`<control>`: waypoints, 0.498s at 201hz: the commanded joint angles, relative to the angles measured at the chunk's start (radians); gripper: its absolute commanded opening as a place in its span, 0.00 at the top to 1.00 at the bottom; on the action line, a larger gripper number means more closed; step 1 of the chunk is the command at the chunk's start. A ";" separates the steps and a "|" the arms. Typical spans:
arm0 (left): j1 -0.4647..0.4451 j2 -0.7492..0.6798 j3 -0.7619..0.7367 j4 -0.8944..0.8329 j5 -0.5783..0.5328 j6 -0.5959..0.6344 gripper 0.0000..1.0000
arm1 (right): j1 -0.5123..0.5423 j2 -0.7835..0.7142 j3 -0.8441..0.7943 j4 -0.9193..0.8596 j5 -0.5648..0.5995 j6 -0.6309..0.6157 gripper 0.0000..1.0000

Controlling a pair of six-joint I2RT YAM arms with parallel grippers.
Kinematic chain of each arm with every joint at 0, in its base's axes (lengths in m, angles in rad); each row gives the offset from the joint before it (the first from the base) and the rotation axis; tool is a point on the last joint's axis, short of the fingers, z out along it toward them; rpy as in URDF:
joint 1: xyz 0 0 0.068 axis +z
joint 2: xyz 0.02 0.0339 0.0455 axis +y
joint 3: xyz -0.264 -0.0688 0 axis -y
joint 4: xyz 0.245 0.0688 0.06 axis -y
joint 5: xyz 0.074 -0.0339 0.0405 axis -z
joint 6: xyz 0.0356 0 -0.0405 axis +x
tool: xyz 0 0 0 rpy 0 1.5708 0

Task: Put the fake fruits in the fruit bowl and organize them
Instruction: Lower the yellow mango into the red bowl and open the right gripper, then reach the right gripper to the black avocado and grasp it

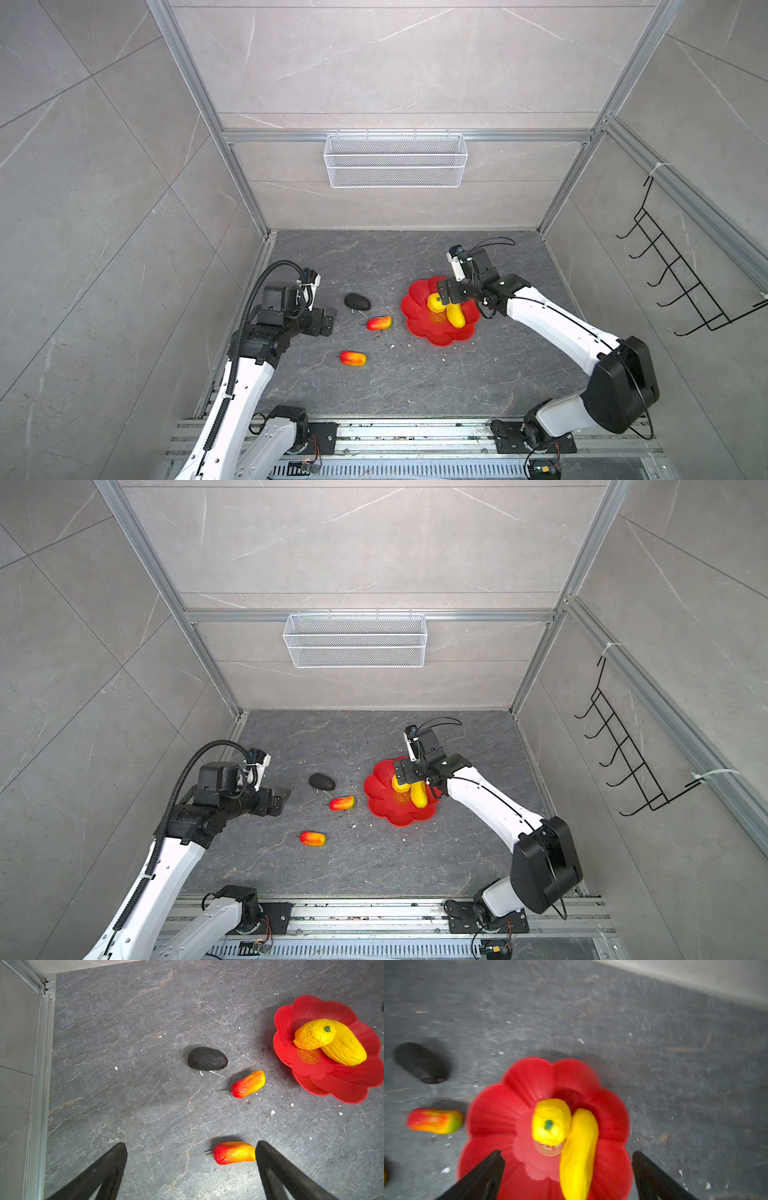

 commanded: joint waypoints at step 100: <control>0.005 -0.009 0.017 0.015 0.031 0.008 0.00 | 0.294 0.586 0.461 0.059 -0.230 -0.145 0.00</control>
